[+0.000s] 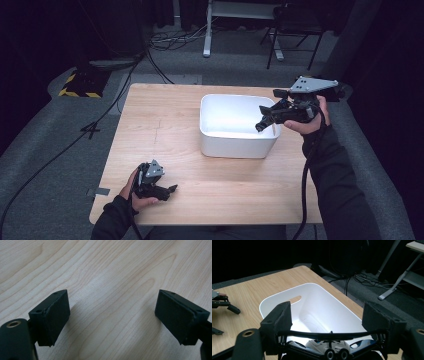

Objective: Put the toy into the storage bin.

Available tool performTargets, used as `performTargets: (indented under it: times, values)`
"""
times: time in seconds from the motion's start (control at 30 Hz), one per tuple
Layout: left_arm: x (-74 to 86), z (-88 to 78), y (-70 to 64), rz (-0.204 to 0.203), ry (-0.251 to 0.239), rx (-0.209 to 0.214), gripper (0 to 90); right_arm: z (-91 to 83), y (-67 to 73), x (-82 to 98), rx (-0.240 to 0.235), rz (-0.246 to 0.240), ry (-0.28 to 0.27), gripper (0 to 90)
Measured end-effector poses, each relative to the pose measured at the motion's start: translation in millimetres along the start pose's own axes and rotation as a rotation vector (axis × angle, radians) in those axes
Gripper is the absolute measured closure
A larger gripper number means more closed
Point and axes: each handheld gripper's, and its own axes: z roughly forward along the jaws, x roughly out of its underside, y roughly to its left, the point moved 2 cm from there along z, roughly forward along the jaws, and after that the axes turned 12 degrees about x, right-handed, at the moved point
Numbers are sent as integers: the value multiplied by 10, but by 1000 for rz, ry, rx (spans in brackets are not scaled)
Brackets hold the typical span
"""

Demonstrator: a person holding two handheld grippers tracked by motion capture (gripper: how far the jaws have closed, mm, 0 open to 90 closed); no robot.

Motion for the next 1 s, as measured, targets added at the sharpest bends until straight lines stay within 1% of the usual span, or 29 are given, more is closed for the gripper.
performTargets:
  times: [0.23, 0.43, 0.47, 0.5, 0.53, 0.6, 0.67, 0.7, 0.77, 0.97, 1.0]
  values:
    - [0, 0, -1, -1, 0, 0, 131, 177, 19, 18, -8, 9, 18, 245]
    - [0, 0, -1, -1, 0, 0, 131, 369, 49, 48, -19, 9, 40, 245]
    - [0, 0, -1, -1, 0, 0, 131, 369, 49, 48, -19, 9, 40, 245]
    - [0, 0, 0, 0, 0, 0, 131, 404, 55, 58, -24, 7, 48, 245]
    - [0, 0, -1, -1, 0, 0, 131, 483, 70, 78, -25, 7, 64, 245]
    - [0, 0, 1, 0, 0, 0, 131, 548, 80, 95, -25, 2, 76, 245]
    - [0, 1, 1, 0, 0, 1, 131, 573, 78, 101, -25, -4, 79, 244]
    - [0, 0, 1, 0, 0, 1, 131, 631, 87, 120, -30, -3, 93, 245]
    - [0, 0, 0, -1, 0, 0, 131, 673, 93, 130, -26, -13, 104, 245]
    - [1, 2, -2, -4, -1, 5, 131, 809, 99, 178, -25, -14, 145, 244]
    - [0, 0, 0, -1, 0, 1, 131, 824, 103, 185, -21, -14, 150, 245]
